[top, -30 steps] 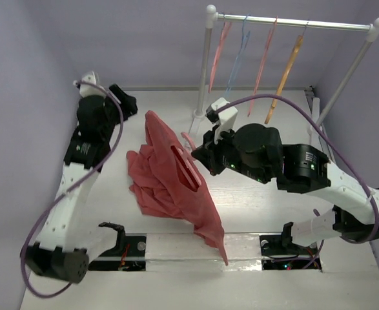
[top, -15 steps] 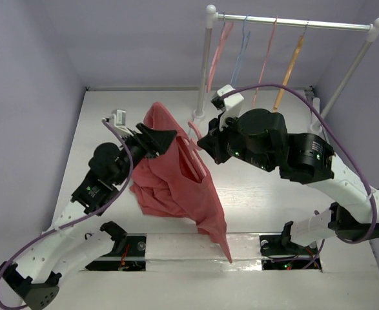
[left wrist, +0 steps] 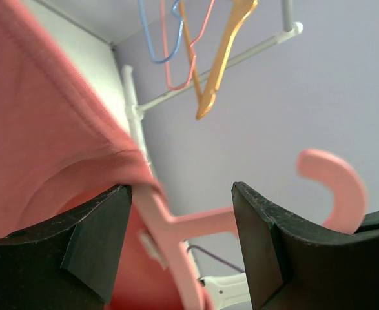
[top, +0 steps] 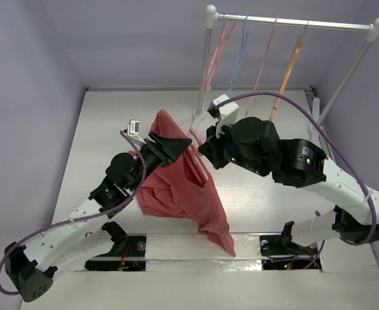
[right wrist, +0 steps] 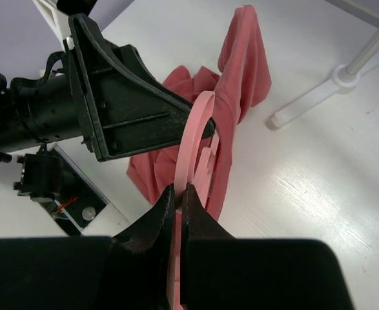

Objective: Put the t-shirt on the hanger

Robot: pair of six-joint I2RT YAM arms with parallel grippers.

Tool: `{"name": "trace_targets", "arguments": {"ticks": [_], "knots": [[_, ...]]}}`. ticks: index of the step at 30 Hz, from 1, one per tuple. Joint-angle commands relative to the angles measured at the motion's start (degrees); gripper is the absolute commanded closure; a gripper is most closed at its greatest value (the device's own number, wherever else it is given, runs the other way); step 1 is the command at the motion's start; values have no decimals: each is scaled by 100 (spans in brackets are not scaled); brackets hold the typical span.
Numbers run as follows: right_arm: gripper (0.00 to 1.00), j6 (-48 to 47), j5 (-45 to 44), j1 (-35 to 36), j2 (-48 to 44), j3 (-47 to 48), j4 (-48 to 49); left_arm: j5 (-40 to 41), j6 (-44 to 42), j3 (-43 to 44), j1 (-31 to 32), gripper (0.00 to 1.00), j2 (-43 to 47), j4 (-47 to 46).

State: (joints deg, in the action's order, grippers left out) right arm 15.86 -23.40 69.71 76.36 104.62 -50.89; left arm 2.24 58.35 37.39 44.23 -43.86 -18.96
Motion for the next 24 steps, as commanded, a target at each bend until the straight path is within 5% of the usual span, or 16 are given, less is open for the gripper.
{"name": "trace_targets", "arguments": {"ticks": [1,16,22,24], "knots": [[100,-13,55,-28,-253,-64,686,92,247,-82,86,40,-132,-907],[100,-48,221,-28,-631,-591,1486,549,344,-47,253,48,-483,-951],[100,75,230,-28,-534,-829,1591,418,414,50,253,62,-738,-1259],[100,145,230,-28,-534,-916,1670,426,493,-12,253,76,-730,-1338]]}}
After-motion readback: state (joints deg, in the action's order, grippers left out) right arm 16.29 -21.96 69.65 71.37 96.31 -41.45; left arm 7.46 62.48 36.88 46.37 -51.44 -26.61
